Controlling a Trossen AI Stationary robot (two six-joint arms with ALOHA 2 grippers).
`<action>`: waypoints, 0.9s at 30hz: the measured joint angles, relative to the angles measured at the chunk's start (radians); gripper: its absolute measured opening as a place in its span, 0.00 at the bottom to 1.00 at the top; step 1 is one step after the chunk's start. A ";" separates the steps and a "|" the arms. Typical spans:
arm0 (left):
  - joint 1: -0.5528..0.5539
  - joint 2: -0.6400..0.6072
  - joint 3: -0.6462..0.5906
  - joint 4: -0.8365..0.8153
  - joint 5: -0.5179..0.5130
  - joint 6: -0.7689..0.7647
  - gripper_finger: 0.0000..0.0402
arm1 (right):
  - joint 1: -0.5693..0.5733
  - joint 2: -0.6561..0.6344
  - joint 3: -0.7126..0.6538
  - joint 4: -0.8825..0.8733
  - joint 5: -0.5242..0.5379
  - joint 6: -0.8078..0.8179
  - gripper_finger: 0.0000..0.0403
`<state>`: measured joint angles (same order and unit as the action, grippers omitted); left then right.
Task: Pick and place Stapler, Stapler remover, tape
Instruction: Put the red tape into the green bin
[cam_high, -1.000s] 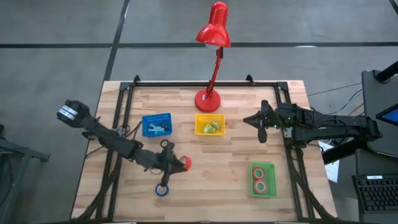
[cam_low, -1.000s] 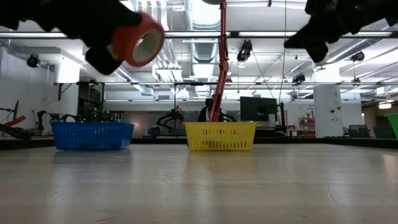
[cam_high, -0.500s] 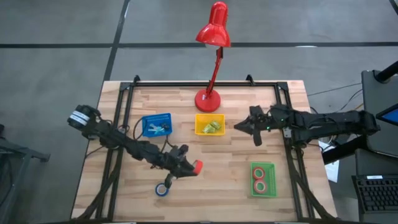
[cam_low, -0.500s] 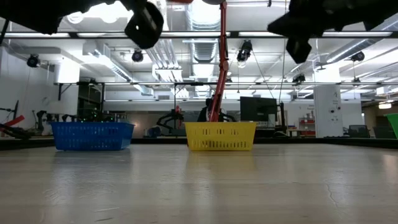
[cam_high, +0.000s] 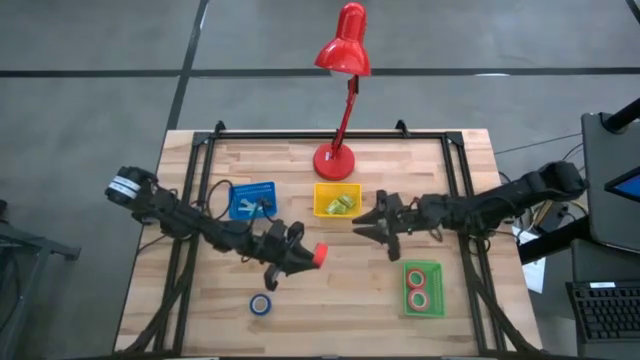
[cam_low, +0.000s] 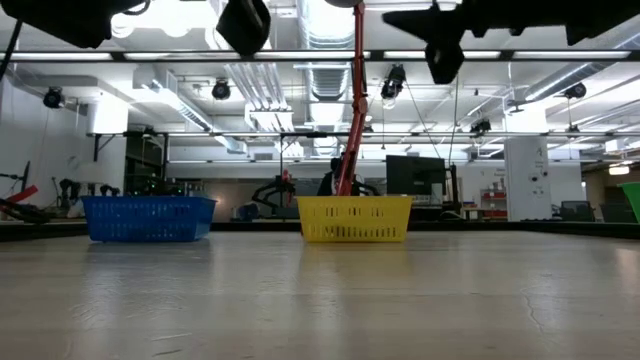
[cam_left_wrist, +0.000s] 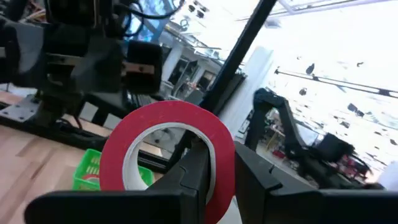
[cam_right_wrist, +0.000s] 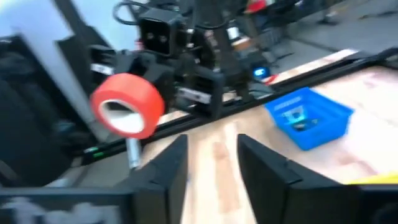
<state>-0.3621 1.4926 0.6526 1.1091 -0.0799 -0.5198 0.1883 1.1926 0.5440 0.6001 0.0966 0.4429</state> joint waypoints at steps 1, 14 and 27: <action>0.002 0.001 0.001 -0.001 0.000 0.000 0.15 | 0.008 0.022 0.014 0.005 0.037 -0.015 0.35; 0.014 0.001 0.003 -0.002 -0.045 0.004 0.15 | 0.061 0.237 0.222 0.010 0.090 -0.138 0.53; 0.011 -0.005 0.003 -0.003 -0.060 0.022 0.15 | 0.101 0.296 0.302 -0.024 0.090 -0.160 0.52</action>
<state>-0.3513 1.4879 0.6557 1.1065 -0.1403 -0.4977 0.2896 1.4887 0.8455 0.5764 0.1866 0.2831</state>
